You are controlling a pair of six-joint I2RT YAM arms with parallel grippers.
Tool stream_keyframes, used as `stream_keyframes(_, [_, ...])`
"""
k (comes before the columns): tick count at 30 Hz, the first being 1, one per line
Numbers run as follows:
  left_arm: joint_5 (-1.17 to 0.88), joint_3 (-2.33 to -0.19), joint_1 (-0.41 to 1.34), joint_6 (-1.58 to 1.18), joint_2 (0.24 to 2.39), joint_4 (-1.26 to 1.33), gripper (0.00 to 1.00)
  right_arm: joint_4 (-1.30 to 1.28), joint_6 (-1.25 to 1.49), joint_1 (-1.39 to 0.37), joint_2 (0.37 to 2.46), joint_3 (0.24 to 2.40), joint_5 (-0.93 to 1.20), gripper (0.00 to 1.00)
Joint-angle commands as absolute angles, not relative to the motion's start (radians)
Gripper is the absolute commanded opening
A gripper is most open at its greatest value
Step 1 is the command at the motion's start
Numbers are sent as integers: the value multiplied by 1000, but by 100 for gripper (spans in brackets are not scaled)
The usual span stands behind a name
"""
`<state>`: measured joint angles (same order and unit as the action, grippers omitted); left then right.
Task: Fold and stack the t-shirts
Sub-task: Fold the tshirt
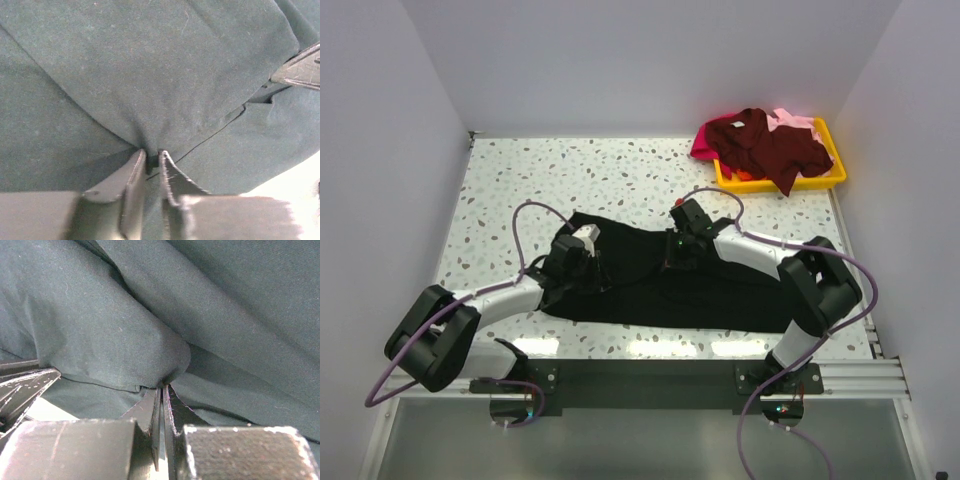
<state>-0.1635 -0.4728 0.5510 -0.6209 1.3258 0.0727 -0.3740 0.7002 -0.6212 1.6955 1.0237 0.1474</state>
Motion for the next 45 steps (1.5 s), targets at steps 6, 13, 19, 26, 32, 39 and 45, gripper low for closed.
stream_keyframes(6, [-154, -551, 558, -640, 1293, -9, 0, -379, 703, -618, 1625, 1015, 127, 0])
stream_keyframes(13, [-135, -698, 558, -667, 1226, -245, 0, -436, 673, -618, 1604, 1055, 87, 0])
stream_keyframes(19, [-109, -785, 493, -644, 1359, -252, 0, -448, 646, -607, 1680, 1124, 92, 0])
stream_keyframes(26, [-202, -960, 414, -580, 1557, -212, 2, -480, 609, -578, 1770, 1230, 94, 0])
stream_keyframes(32, [-216, -1106, 365, -554, 1703, -247, 4, -492, 592, -540, 1831, 1290, 94, 0])
stream_keyframes(39, [-118, -1146, 345, -568, 1726, -275, 48, -488, 589, -535, 1884, 1319, 109, 0])
stream_keyframes(45, [-126, -1057, 347, -601, 1666, -198, 56, -471, 597, -535, 1887, 1302, 117, 0])
